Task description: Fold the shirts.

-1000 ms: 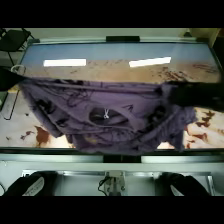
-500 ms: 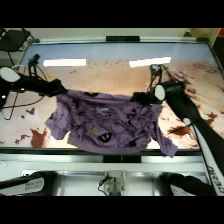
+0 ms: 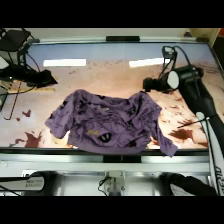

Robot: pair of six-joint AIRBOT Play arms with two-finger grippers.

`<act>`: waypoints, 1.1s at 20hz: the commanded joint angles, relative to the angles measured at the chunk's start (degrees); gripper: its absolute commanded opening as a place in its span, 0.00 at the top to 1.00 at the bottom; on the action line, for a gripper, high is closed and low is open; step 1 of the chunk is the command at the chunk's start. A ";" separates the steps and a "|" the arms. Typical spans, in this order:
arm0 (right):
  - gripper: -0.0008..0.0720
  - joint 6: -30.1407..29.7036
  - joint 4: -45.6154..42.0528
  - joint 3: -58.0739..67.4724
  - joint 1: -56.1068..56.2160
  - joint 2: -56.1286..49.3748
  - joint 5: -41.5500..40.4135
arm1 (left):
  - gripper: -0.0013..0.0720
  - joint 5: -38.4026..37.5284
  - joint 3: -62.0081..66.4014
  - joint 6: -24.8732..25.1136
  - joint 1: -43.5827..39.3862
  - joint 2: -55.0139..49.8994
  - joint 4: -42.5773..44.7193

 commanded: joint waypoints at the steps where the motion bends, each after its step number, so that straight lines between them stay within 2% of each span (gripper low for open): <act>1: 0.19 -3.39 5.51 1.68 1.77 0.17 6.01 | 0.69 -1.90 -2.58 0.04 -6.88 -0.46 1.55; 2: 0.19 -4.37 7.80 1.25 3.10 -0.81 6.88 | 0.66 1.18 -5.64 -0.09 -10.32 -0.68 1.16; 3: 0.19 -5.09 8.98 0.63 4.44 -2.10 7.80 | 0.42 4.44 -8.50 -0.11 -13.79 -1.20 1.16; 4: 0.19 -5.31 9.64 -0.07 5.38 -3.34 8.68 | 0.11 7.80 -11.04 -0.52 -17.20 -2.14 1.18; 5: 0.19 -5.33 10.75 -0.85 5.95 -4.72 9.51 | 0.05 10.08 -12.35 -1.70 -19.93 -3.54 1.18; 10: 0.19 -7.78 16.96 -3.17 6.14 -9.22 10.60 | 0.06 18.93 -12.17 -2.89 -27.52 -10.69 -0.31; 11: 0.09 -10.93 19.21 -3.17 6.14 -9.81 10.97 | 0.06 21.09 -12.17 -2.89 -27.80 -11.61 -0.31; 13: 0.07 -14.01 23.39 -3.17 6.16 -11.26 11.96 | 0.06 25.99 -12.17 -2.80 -27.56 -12.52 -0.28; 14: 0.07 -13.92 23.76 -3.17 6.16 -12.20 12.07 | 0.10 28.02 -12.17 -2.67 -27.30 -12.57 -0.24; 15: 0.07 -13.88 23.43 -3.17 6.14 -13.29 11.93 | 0.23 29.59 -12.17 -2.67 -26.95 -12.59 -0.26; 17: 0.07 -13.92 23.45 -3.17 6.16 -15.39 10.60 | 0.28 30.27 -12.20 -2.71 -26.47 -13.00 -0.28; 18: 0.07 -13.90 23.43 -3.15 6.16 -16.28 9.75 | 0.33 29.59 -12.17 -2.71 -26.47 -13.38 -0.28; 21: 0.07 -13.90 23.56 -3.15 6.16 -18.32 6.08 | 0.77 25.46 -12.20 -2.62 -26.51 -14.75 -0.26; 22: 0.07 -13.90 23.85 -3.15 6.32 -18.69 4.79 | 0.84 24.20 -12.20 -1.77 -26.38 -14.93 -0.28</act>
